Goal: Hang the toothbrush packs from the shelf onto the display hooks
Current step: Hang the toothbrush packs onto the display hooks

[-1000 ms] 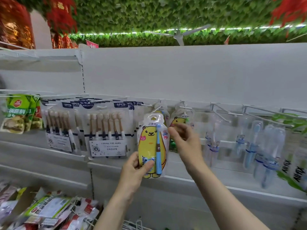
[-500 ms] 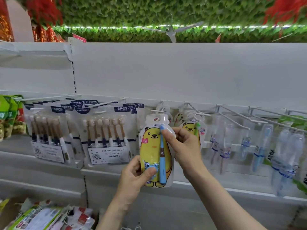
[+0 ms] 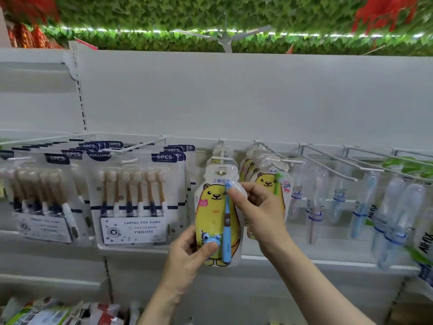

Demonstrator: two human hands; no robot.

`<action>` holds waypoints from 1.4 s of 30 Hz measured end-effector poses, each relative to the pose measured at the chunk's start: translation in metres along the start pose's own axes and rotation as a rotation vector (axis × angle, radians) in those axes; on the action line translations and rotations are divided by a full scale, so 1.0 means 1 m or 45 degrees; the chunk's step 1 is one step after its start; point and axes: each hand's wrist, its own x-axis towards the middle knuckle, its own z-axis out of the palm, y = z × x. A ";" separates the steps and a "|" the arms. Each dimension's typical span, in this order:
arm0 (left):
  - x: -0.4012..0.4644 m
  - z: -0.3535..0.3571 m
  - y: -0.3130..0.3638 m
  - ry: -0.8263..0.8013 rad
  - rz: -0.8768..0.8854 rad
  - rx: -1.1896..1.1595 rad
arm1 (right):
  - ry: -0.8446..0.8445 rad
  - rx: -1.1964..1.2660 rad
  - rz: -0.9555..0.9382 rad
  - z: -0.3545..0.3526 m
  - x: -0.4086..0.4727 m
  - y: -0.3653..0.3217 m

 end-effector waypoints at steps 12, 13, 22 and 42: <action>0.081 0.010 -0.044 0.232 -0.191 0.293 | 0.208 -0.147 0.154 0.009 0.075 0.039; 0.087 0.011 -0.048 0.241 -0.199 0.303 | 0.225 -0.153 0.157 0.010 0.079 0.042; 0.125 0.014 -0.077 0.303 -0.236 0.306 | 0.319 -0.281 0.140 0.013 0.106 0.066; 0.037 0.025 -0.110 0.454 -0.449 0.708 | -0.019 -0.886 0.728 -0.022 -0.008 0.138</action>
